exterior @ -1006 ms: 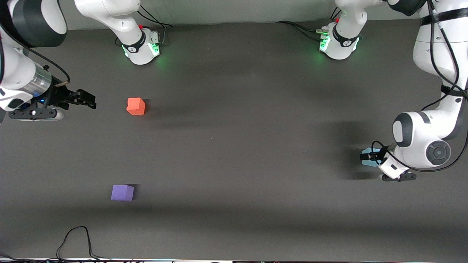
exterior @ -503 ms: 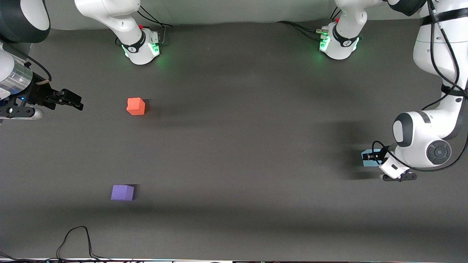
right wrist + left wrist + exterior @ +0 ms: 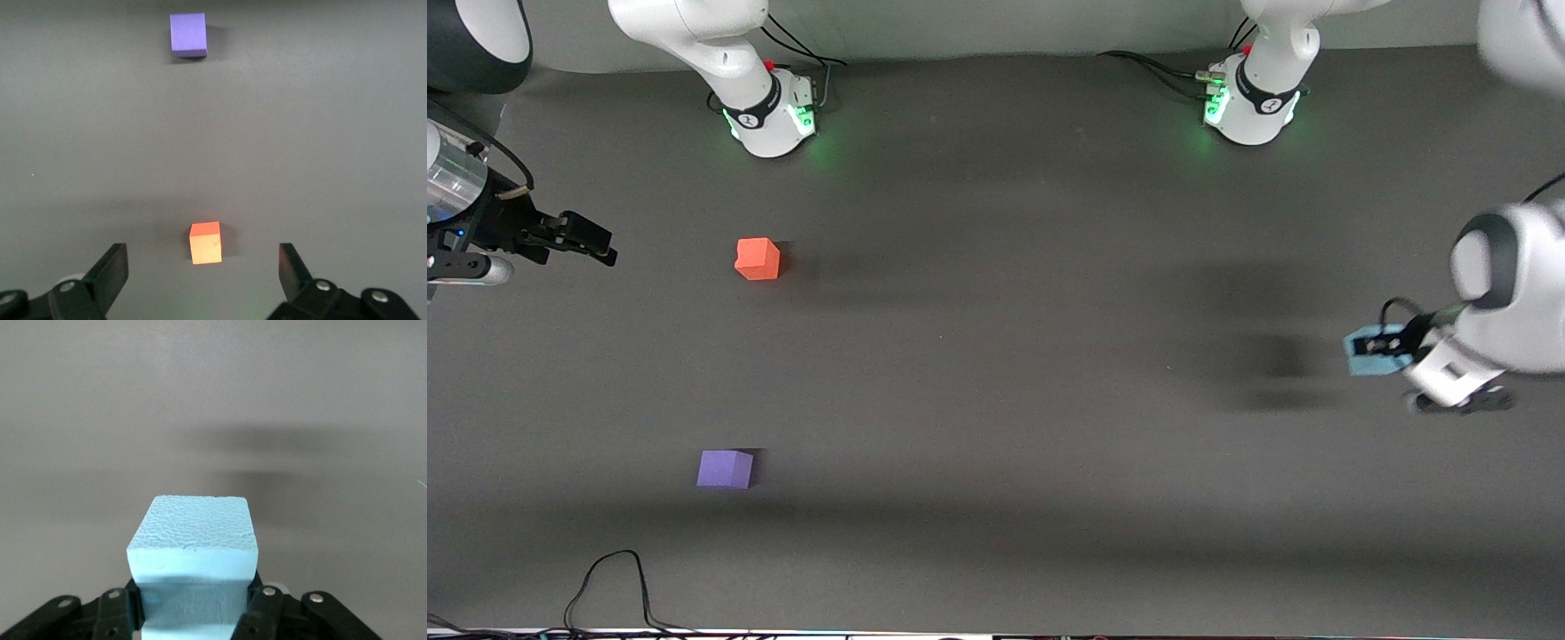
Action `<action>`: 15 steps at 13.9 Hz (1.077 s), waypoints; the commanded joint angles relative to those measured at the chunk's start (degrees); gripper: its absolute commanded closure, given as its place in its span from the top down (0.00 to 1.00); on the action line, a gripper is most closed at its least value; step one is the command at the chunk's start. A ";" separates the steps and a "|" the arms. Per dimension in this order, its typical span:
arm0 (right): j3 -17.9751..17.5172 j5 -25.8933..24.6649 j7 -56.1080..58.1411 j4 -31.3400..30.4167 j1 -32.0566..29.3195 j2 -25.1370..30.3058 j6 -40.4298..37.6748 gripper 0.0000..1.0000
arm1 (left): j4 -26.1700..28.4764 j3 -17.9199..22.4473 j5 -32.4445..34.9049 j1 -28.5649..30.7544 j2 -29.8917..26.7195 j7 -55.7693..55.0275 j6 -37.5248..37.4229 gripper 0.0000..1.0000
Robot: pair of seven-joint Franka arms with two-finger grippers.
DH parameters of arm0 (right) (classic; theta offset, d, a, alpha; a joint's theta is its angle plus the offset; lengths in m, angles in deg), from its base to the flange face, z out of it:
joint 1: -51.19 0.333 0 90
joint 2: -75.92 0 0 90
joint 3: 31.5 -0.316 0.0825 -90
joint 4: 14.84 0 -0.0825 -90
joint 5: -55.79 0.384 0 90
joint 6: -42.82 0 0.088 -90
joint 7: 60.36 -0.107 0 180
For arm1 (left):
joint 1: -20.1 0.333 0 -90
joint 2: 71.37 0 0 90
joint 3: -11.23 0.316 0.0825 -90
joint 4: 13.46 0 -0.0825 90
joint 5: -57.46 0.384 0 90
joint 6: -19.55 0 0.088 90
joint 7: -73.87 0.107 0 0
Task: Place blue block between orange and purple blocks
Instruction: 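Carry the blue block with the left gripper toward the table middle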
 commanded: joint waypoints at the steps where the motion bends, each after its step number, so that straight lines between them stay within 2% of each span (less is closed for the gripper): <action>1: 0.23 -0.14 1.35 4.11 0.36 -2.32 -0.65 1.00 | 2.36 0.26 0.51 -0.55 -13.85 0.78 -9.36 0.11; 3: 0.23 -0.14 1.43 6.12 0.36 -3.11 -0.73 1.00 | 1.13 -0.53 0.51 -0.64 -18.09 0.78 -13.69 0.10; 5: 0.23 -0.14 1.52 6.22 0.36 -2.86 -1.44 1.00 | -1.14 -1.41 0.07 -0.90 -18.28 0.08 -14.76 0.10; 7: 0.23 -0.14 1.43 5.79 0.27 -3.03 -2.05 1.00 | -6.23 -7.53 -0.28 -1.08 -15.04 -3.50 -15.81 0.10; 8: 0.23 -0.14 1.43 5.70 0.27 -3.03 -2.05 1.00 | -8.78 -11.39 -0.37 -1.08 -12.85 -9.88 -15.82 0.09; 11: 0.23 -0.14 1.17 5.61 0.36 -2.85 -2.58 1.00 | -15.46 -25.80 -0.11 -3.88 -2.85 -37.44 -14.51 0.08; 12: 0.23 -0.14 1.17 5.61 0.53 -2.85 -2.49 1.00 | -18.79 -28.37 -0.28 -6.94 2.67 -46.94 -13.11 0.08; 14: -0.11 -0.06 1.17 5.35 0.62 -3.03 -2.58 1.00 | -27.05 -29.01 0.68 -15.19 13.13 -59.72 -8.11 0.08; 15: -0.47 -0.06 1.00 5.00 0.79 -3.03 -2.67 1.00 | -29.52 -28.58 3.99 -19.84 17.88 -63.00 -5.47 0.08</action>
